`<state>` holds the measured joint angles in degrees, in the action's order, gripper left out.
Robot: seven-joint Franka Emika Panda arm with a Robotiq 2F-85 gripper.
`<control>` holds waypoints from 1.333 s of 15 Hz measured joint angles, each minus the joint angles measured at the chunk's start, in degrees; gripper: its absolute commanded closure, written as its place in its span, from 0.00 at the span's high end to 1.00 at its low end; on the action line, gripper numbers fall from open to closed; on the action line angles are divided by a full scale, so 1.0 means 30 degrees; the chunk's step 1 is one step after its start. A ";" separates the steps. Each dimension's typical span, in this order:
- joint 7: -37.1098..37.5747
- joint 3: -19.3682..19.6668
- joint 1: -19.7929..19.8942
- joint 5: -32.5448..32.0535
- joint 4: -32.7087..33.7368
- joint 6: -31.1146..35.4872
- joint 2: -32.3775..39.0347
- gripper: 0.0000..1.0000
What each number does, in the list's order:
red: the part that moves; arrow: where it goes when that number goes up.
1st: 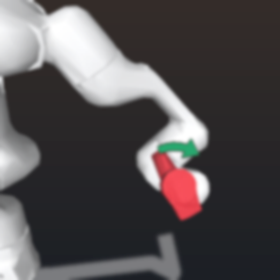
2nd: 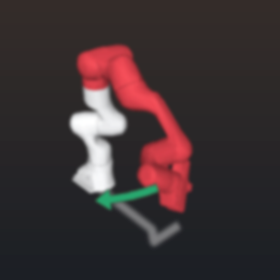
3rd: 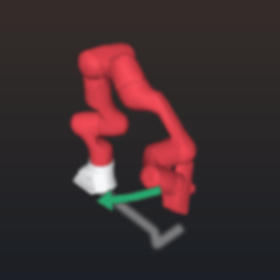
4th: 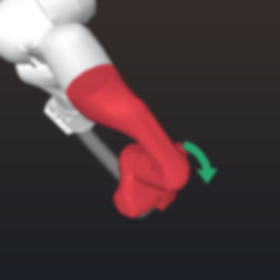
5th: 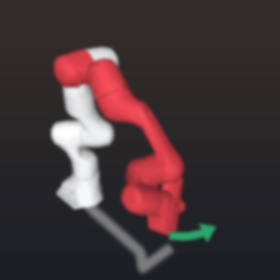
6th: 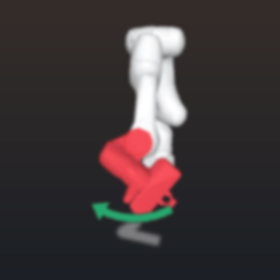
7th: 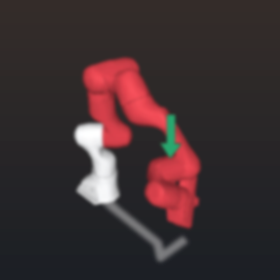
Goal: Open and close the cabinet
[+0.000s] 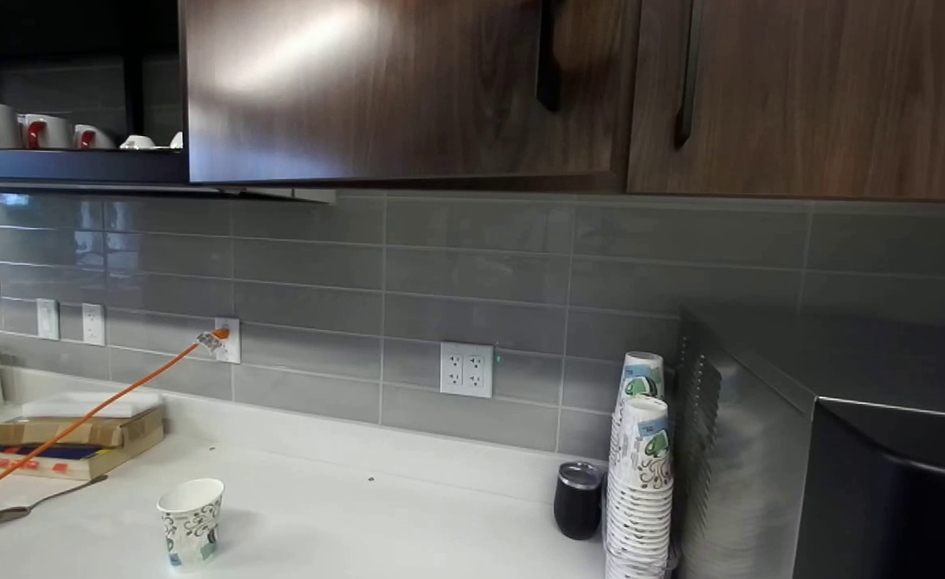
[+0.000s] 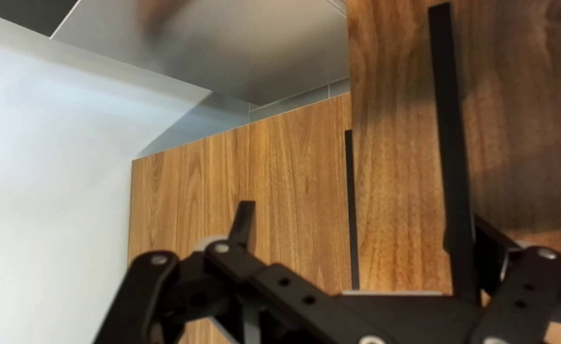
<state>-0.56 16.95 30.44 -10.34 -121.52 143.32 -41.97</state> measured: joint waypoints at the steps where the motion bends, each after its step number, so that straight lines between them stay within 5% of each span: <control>1: -0.0189 0.0116 0.0002 -0.0082 -0.0298 -0.0151 -0.0499 1.00; 13: -0.2560 0.1170 -0.0063 -0.1370 -0.3111 -0.2826 -0.6557 1.00; 20: -0.4526 0.1823 -0.1453 -0.1587 -0.3044 -0.5068 -0.8735 1.00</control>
<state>-14.14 22.42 26.08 -15.10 -130.65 128.12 -68.18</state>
